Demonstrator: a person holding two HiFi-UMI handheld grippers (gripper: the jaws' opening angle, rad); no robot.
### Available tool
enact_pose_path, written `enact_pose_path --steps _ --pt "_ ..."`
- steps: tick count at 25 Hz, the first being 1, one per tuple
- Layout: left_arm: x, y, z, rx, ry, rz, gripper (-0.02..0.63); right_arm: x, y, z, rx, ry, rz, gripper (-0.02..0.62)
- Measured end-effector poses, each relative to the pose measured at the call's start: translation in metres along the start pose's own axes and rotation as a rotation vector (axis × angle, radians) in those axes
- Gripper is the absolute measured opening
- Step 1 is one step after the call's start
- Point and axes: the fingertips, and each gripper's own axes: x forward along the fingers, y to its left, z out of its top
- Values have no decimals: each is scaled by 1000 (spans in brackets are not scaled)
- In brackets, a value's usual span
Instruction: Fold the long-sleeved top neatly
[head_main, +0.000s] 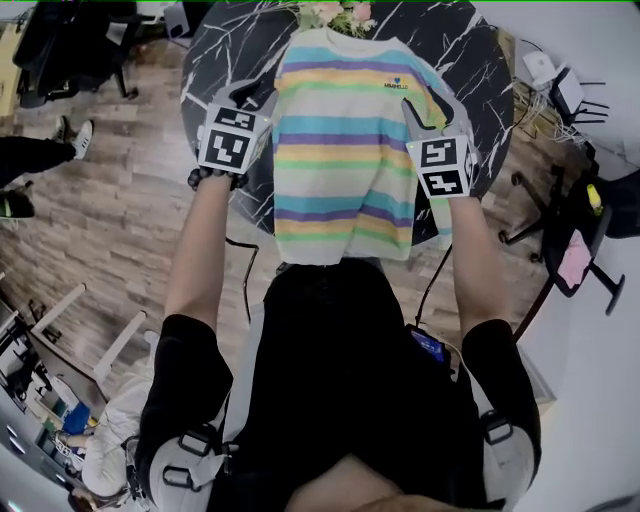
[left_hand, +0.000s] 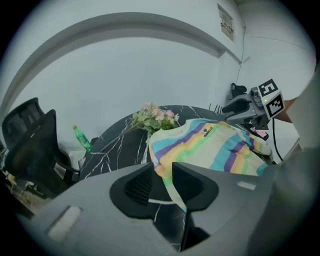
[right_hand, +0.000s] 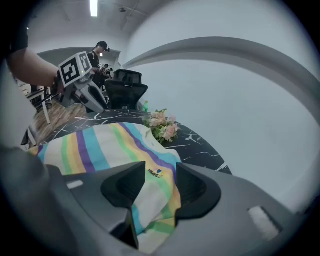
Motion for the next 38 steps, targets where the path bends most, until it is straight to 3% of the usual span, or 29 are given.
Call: enact_pose_path --steps 7,11,18,23,26,30,38 --pt "-19 -18 -98 -110 110 -30 107 -17 92 -6 9 2 115 185" --pt "-24 -40 -134 -169 141 -82 107 -25 141 -20 35 38 178 183" --pt "-24 -66 -147 -207 135 -164 106 -45 208 -31 141 64 291 179" --pt "-20 -72 -142 -214 131 -194 104 -58 266 -22 227 31 448 181" --pt "-25 -72 -142 -227 120 -191 101 -62 305 -19 148 54 505 192" --pt "-40 -67 -149 -236 108 -166 98 -59 344 -16 40 64 521 192" --pt "-77 -50 -189 -307 82 -120 84 -59 406 -16 -85 102 594 192"
